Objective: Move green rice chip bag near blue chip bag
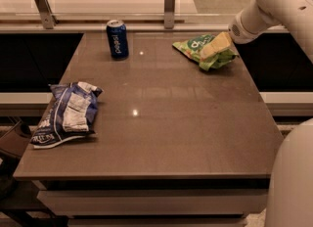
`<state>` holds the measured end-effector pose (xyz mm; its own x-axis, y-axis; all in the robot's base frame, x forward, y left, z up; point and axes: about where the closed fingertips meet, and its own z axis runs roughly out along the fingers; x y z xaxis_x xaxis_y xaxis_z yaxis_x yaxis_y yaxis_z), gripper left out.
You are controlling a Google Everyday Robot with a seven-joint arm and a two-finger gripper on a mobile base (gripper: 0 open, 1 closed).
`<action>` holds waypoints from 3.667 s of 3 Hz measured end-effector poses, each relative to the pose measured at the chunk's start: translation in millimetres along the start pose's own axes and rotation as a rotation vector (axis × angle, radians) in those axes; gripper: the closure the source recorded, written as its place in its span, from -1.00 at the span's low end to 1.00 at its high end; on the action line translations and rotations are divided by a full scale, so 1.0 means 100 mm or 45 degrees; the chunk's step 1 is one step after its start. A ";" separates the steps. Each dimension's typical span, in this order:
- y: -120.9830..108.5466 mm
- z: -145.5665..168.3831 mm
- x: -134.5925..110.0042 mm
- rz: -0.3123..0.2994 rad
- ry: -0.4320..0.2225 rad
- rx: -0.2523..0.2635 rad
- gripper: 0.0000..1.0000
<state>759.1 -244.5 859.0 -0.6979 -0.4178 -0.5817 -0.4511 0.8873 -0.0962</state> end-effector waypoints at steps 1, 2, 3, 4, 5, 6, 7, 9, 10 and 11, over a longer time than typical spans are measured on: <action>0.08 0.12 0.08 0.008 0.022 -0.056 -1.00; 0.22 0.21 0.09 -0.033 0.034 -0.100 -0.65; 0.23 0.24 0.10 -0.031 0.038 -0.101 -0.19; 0.24 0.26 0.11 -0.032 0.042 -0.105 0.26; 0.24 0.25 0.10 -0.032 0.042 -0.105 0.74; 0.25 0.27 0.10 -0.033 0.045 -0.108 1.00; 0.25 0.26 0.09 -0.033 0.045 -0.108 1.00; 0.27 -0.23 0.04 -0.105 -0.146 -0.248 1.00; 0.29 -0.46 0.04 -0.138 -0.197 -0.272 1.00; 0.39 -0.66 0.10 -0.187 -0.178 -0.275 1.00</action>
Offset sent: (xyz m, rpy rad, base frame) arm -0.0108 0.0339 -0.0296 0.0287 0.0611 0.1181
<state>698.2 -226.3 902.7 -0.5397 -0.4942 -0.6815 -0.6597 0.7512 -0.0223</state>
